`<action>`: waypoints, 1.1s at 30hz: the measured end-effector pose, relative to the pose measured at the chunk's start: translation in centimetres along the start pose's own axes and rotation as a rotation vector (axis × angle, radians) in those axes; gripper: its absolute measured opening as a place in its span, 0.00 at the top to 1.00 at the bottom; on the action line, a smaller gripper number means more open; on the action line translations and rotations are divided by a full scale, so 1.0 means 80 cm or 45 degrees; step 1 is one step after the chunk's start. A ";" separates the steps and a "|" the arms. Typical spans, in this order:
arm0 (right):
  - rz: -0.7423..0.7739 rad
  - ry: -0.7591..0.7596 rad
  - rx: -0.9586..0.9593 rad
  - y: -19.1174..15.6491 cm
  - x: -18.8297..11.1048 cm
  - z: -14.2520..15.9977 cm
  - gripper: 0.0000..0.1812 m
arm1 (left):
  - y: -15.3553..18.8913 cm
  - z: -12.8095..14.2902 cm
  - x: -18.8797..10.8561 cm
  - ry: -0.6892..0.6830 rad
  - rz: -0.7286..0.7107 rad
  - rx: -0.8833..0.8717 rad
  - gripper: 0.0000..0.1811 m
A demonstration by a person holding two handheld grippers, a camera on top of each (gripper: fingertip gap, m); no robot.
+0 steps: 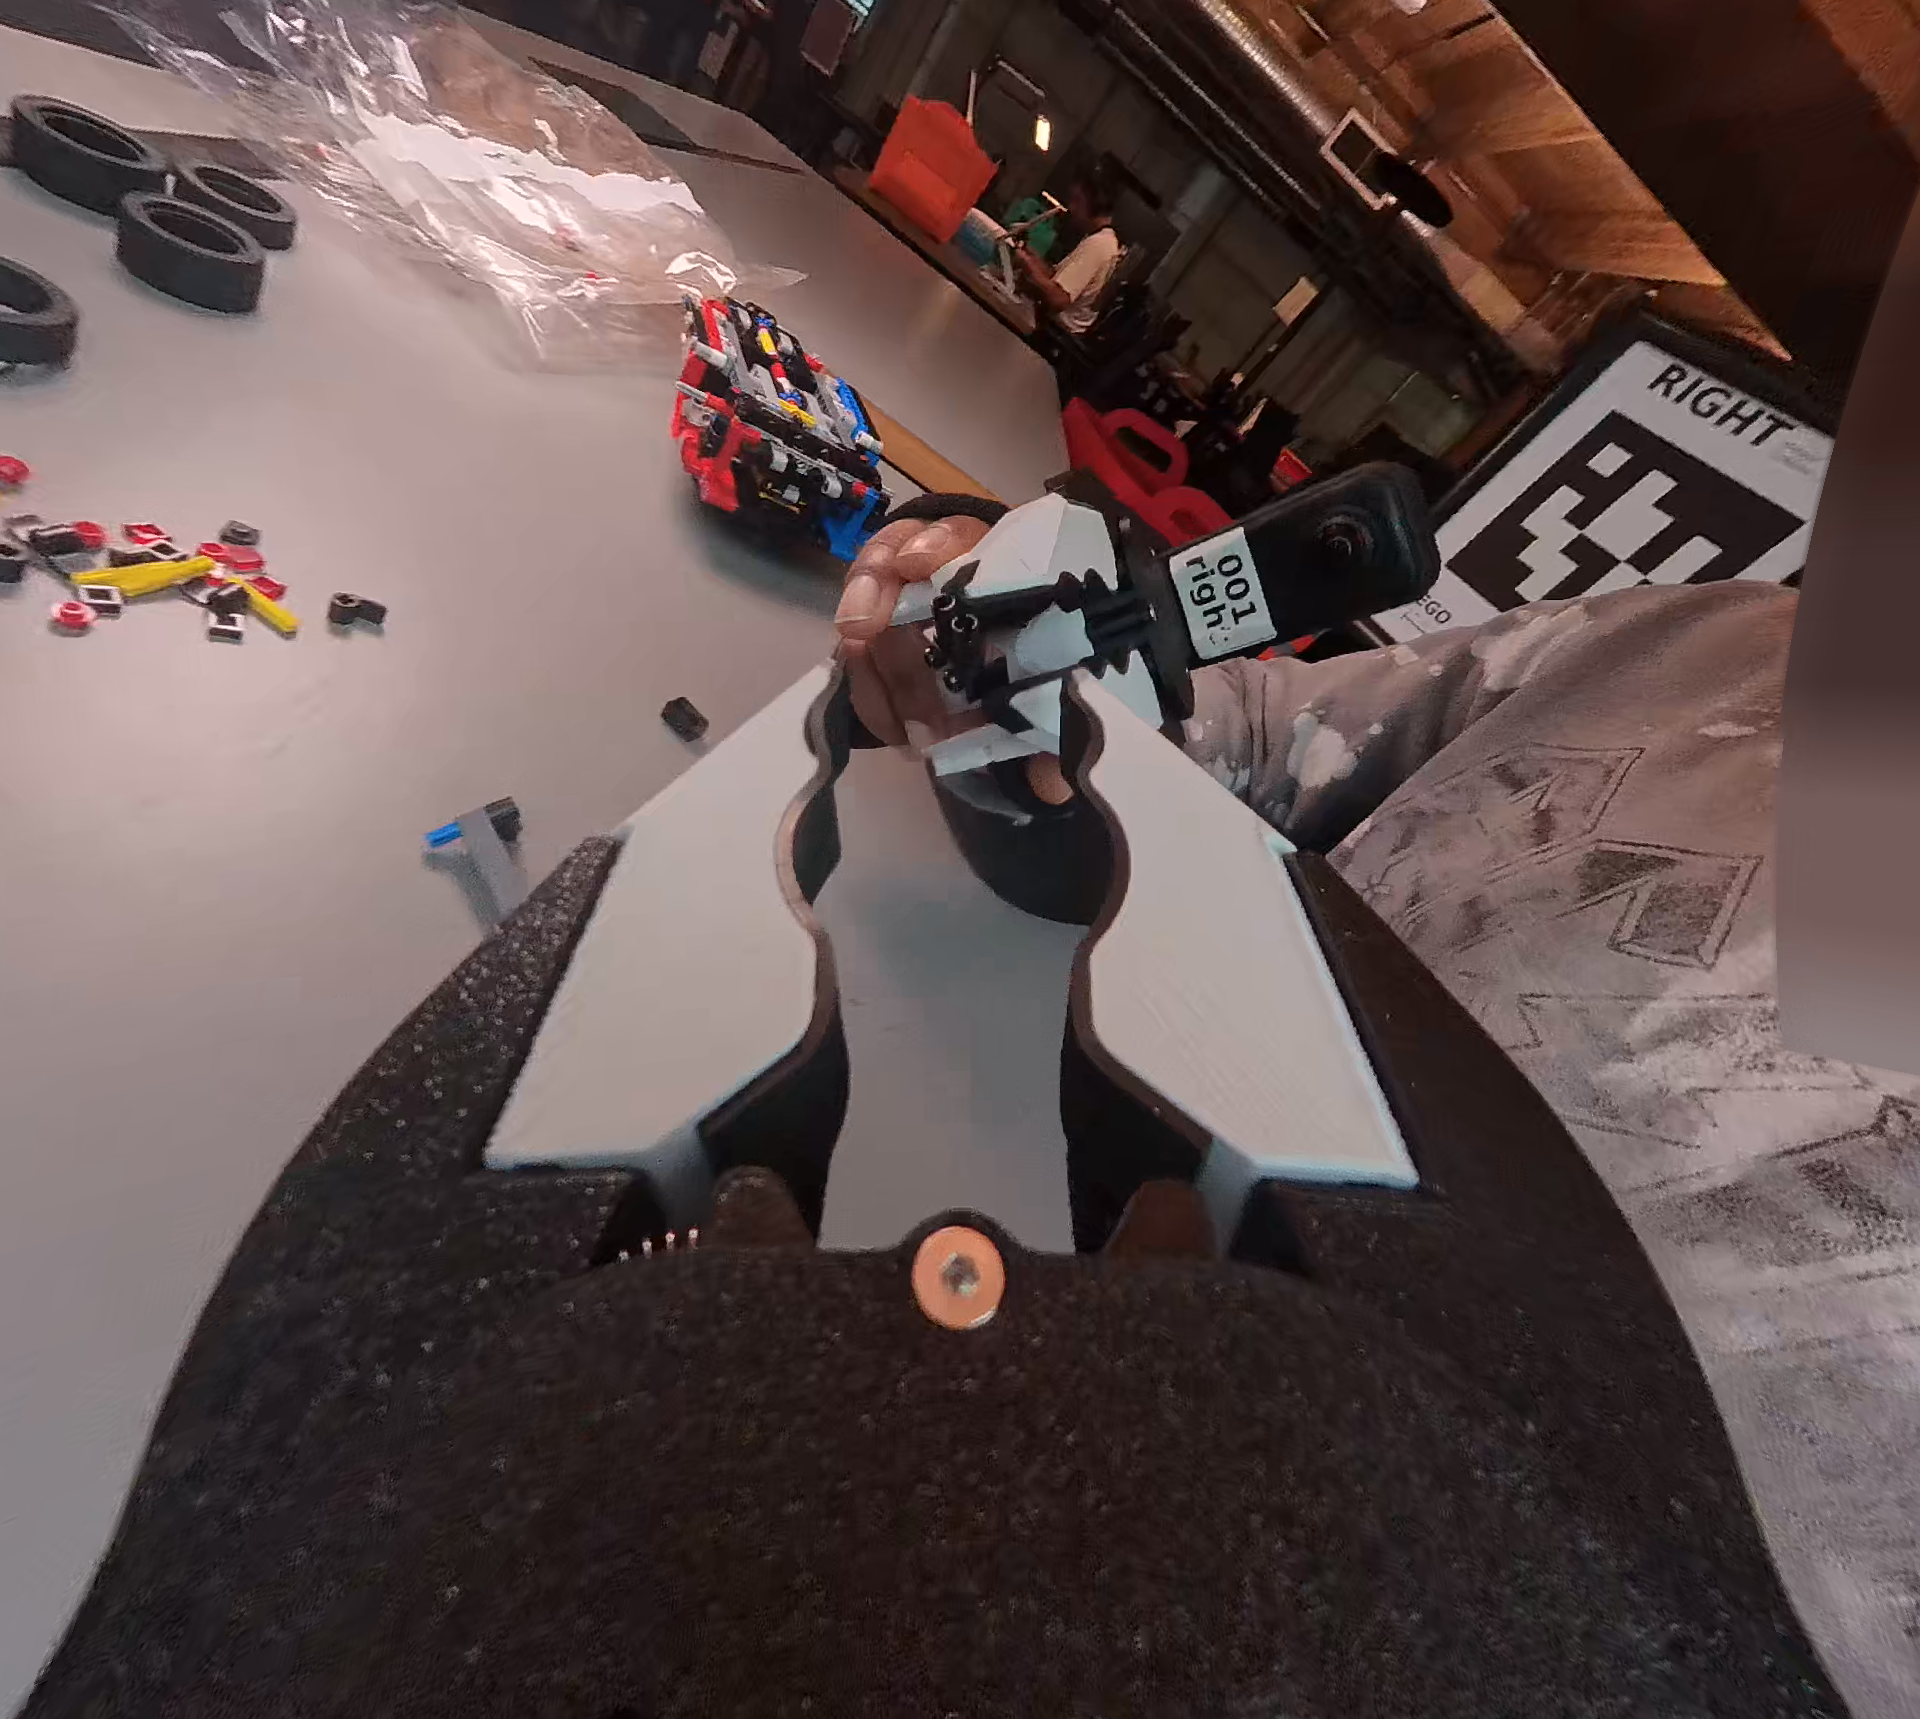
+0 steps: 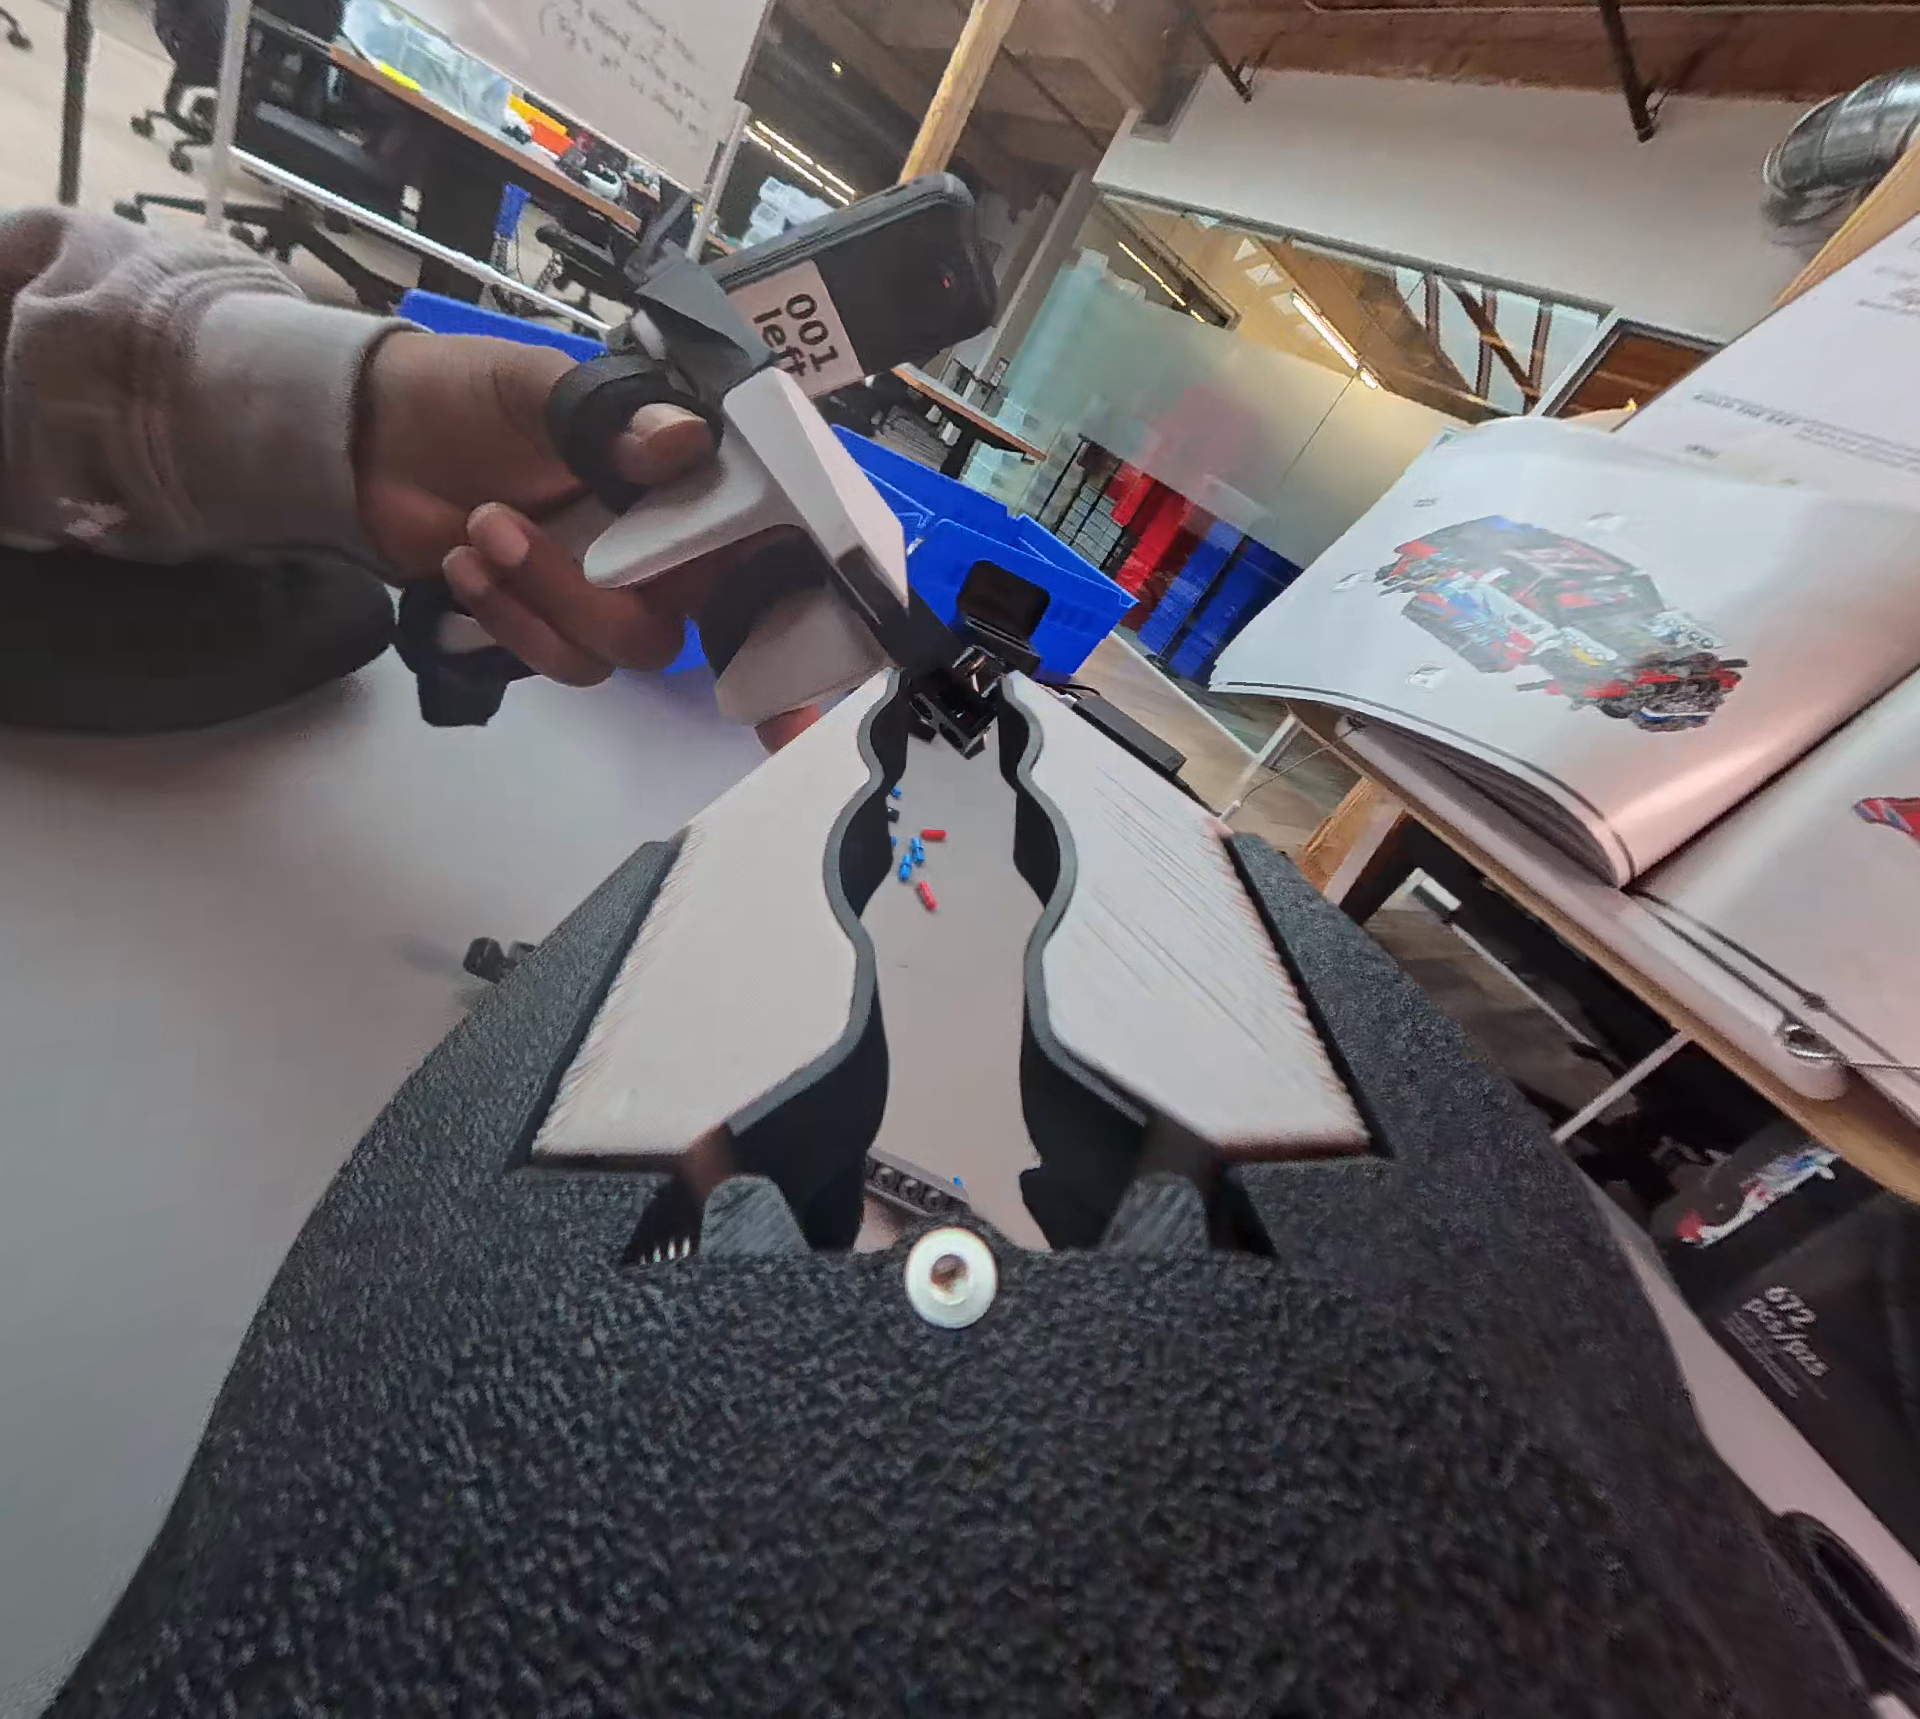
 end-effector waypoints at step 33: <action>-0.204 -0.107 -0.136 -0.019 -0.008 0.005 0.90 | 0.000 0.017 0.016 0.070 0.218 -0.339 0.97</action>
Point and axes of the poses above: each gripper's, where its closed fingertips meet, x out along the fingers, z out of its underside, y = z × x across the jaws, the point moved 2 cm from there along -x, back along the fingers, and after that the axes turned 8 degrees about -z, right-handed, at the moved point
